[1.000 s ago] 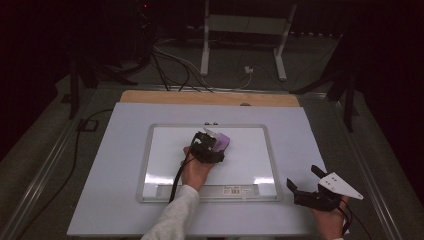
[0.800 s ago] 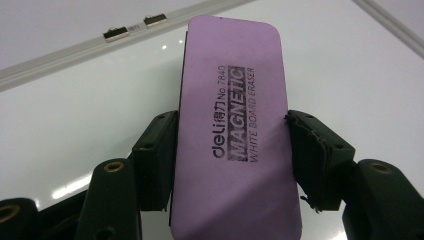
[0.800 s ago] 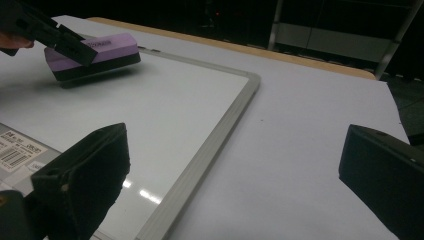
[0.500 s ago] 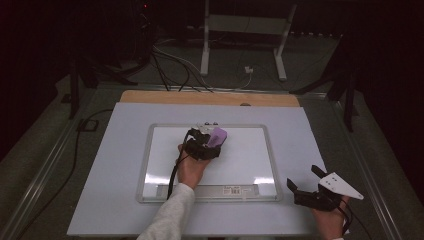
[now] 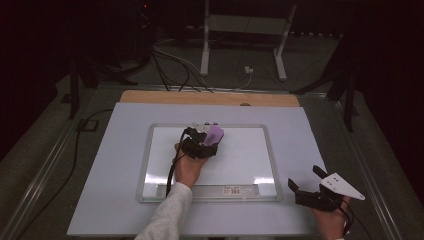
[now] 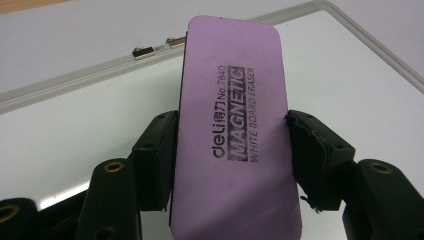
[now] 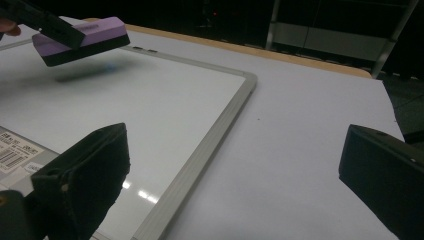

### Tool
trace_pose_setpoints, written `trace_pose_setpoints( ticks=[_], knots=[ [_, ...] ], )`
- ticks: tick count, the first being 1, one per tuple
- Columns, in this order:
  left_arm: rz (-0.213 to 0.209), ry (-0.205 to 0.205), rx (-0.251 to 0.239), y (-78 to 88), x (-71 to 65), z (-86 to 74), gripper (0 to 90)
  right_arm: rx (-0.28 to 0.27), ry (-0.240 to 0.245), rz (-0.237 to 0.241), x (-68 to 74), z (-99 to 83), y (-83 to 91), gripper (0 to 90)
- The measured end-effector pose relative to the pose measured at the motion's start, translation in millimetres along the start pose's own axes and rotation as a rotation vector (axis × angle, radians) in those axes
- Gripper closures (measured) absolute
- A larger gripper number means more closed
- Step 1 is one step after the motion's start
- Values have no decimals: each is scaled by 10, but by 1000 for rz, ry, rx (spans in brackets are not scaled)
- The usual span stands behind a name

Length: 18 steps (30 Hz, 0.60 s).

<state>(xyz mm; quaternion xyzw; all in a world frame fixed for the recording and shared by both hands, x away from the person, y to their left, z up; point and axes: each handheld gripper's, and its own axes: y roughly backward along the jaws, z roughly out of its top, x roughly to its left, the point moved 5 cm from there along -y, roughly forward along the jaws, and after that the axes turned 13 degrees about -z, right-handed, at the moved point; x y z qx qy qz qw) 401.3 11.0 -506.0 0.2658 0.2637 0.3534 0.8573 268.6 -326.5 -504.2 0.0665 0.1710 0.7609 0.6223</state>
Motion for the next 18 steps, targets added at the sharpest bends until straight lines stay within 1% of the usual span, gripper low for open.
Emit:
trace_pose_setpoints(
  ticks=[7, 13, 18],
  knots=[
    [11, -2, -11, 96, 22, -33, 417, 0, 0, 1, 0, -1, 8, 5],
    [28, 10, -25, 214, 93, -113, 417, 0, -3, 0, -3, -3, 23, 5],
    [44, 20, -27, 316, 170, -183, 417, 0, -4, -1, -3, -3, 21, 5]
  ],
)
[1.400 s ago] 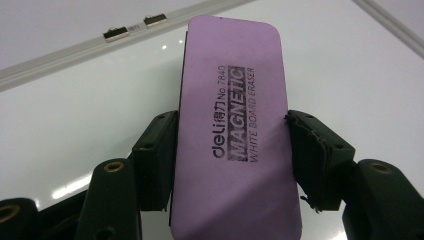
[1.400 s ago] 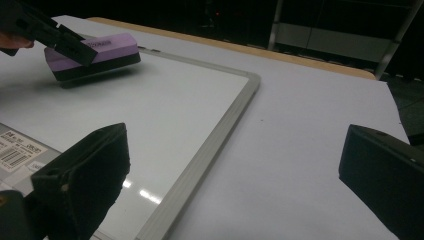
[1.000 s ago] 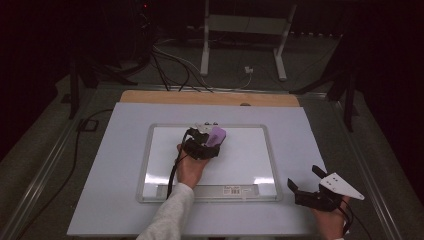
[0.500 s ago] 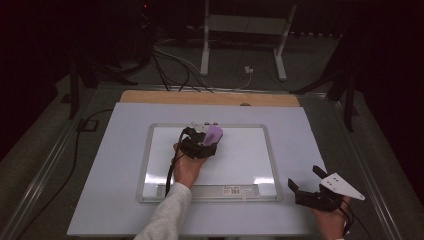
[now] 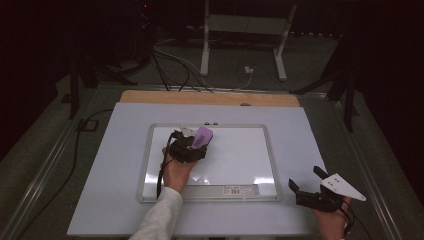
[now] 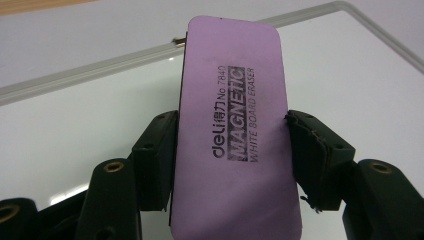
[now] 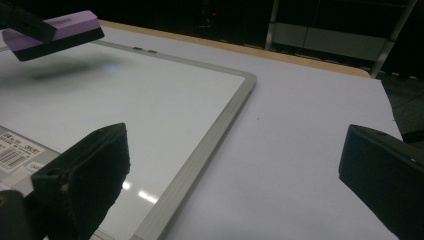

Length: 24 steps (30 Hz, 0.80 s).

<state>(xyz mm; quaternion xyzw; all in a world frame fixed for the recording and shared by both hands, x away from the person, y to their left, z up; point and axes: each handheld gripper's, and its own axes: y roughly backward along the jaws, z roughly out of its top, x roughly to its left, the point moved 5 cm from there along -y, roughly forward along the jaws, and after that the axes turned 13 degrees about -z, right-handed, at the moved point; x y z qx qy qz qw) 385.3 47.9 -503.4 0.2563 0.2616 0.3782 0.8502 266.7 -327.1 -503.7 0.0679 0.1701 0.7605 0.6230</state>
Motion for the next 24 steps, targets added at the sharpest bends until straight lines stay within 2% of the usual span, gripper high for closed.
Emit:
trace_pose_setpoints(
  ticks=[8, 14, 24],
  knots=[
    [24, 16, 2, 96, 98, -130, 417, 2, 2, 1, 10, -1, -2, 5],
    [46, 21, 24, 153, 175, -265, 417, 1, 1, 2, 11, 0, -1, 5],
    [89, 56, 25, 372, 346, -497, 417, 4, 2, 6, 25, -2, -6, 5]
  ],
)
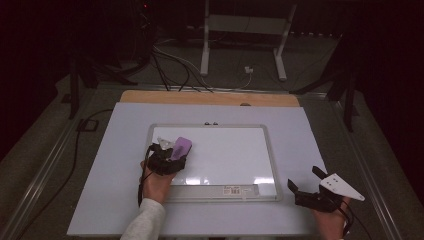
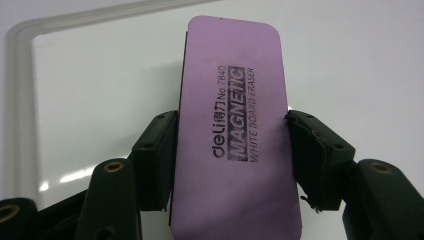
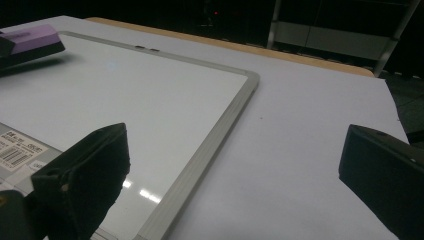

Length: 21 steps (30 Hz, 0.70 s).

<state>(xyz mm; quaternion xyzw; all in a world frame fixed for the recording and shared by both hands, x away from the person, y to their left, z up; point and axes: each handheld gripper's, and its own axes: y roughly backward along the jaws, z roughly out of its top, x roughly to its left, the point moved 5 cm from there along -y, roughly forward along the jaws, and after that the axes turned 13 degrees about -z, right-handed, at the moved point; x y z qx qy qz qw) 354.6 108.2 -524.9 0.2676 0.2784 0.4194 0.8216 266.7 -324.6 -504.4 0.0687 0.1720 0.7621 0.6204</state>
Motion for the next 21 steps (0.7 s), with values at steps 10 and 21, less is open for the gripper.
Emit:
trace_pose_setpoints(
  ticks=[10, 21],
  knots=[
    [37, 17, 1, 185, 143, -155, 417, 2, 2, 1, 10, -4, -4, 5],
    [76, 35, 15, 170, 226, -204, 417, 4, -2, 0, 3, -4, -3, 5]
  ],
)
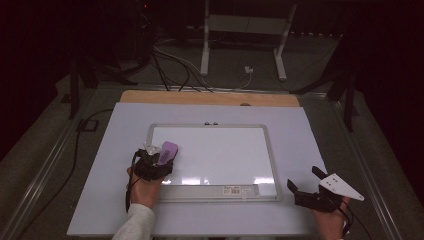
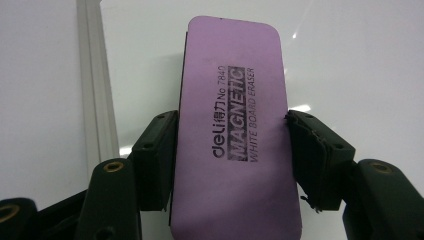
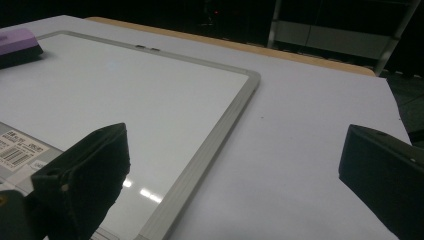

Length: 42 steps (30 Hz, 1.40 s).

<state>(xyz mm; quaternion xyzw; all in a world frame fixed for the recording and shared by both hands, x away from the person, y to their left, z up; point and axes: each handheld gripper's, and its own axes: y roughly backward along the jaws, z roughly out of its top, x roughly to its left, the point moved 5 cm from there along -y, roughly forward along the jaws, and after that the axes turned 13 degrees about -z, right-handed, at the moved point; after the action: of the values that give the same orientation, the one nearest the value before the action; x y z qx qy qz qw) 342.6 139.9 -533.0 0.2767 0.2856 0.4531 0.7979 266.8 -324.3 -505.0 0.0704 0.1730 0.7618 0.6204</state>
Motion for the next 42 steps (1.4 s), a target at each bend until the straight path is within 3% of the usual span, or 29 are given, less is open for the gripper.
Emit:
trace_pose_setpoints(
  ticks=[5, 10, 13, 17, 19, 21, 23, 25, 30, 37, 42],
  knots=[
    [21, 19, 9, 11, 29, -53, 415, -3, 0, 1, 3, 5, 5, 5],
    [37, 11, 6, 27, 16, -79, 411, -1, 0, 2, 0, 5, 5, 5],
    [48, -10, -15, 39, -1, -69, 302, -3, 2, 1, 1, 6, 7, 5],
    [20, -108, -65, 124, -97, 7, 268, -4, -2, -2, -9, 6, 8, 5],
    [-13, -169, -57, 133, -158, 27, 300, -3, -1, 0, -6, 5, 6, 5],
    [-14, -212, -31, 109, -195, 24, 315, -3, 1, 1, -1, 6, 7, 5],
    [1, -229, -2, 77, -193, 10, 322, -4, 1, 0, 1, 7, 10, 5],
    [-2, -223, 28, 35, -169, -13, 318, -5, -1, 0, -5, 8, 11, 5],
    [8, -212, 34, 31, -124, -6, 283, -4, -2, 0, -5, 7, 10, 5],
    [-14, -163, 9, 41, 1, 39, 268, -6, -4, -1, -8, 9, 15, 5],
    [27, -183, -12, 79, 47, 38, 247, -6, -2, -1, -5, 9, 12, 5]
  ],
)
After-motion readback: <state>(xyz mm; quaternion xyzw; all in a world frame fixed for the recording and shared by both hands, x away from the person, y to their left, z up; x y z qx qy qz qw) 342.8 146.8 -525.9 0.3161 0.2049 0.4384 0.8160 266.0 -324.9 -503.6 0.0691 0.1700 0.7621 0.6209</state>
